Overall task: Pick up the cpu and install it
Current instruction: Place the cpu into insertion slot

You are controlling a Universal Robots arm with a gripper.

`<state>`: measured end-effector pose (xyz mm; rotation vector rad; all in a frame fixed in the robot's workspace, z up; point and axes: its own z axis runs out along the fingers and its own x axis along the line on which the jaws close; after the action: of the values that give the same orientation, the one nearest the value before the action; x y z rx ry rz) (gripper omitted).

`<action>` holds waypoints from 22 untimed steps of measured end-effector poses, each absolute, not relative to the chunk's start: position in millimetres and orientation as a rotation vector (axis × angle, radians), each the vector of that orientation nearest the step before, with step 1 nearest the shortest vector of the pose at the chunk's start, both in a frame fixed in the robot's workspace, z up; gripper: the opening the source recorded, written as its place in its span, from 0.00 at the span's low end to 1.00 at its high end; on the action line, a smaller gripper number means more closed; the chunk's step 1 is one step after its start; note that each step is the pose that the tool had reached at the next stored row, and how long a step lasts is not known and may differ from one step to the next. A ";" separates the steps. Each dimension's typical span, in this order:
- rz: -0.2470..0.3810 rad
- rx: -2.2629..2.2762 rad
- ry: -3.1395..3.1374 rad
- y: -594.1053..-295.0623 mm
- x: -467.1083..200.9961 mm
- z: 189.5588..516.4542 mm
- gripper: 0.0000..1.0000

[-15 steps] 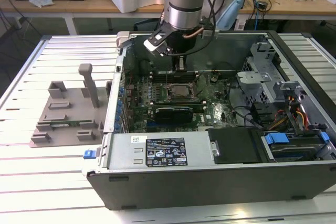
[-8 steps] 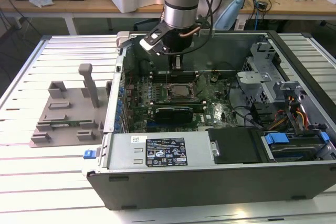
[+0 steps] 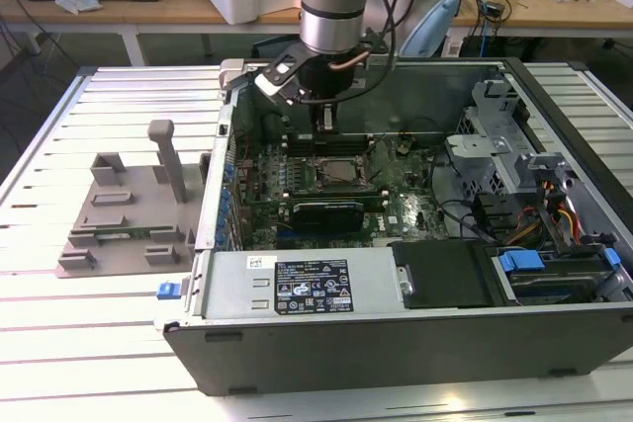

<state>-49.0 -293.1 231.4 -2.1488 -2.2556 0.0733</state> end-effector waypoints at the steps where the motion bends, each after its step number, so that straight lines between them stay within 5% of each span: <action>1: 0.073 -2.148 -2.256 -293.1 -49.9 231.4 0.11; 15: 0.081 -2.140 -2.255 -294.2 -30.4 232.1 0.11; 22: 0.096 -2.130 -2.245 -317.6 -10.6 232.1 0.11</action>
<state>-10.6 -317.6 232.1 -2.1298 -2.2450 0.0958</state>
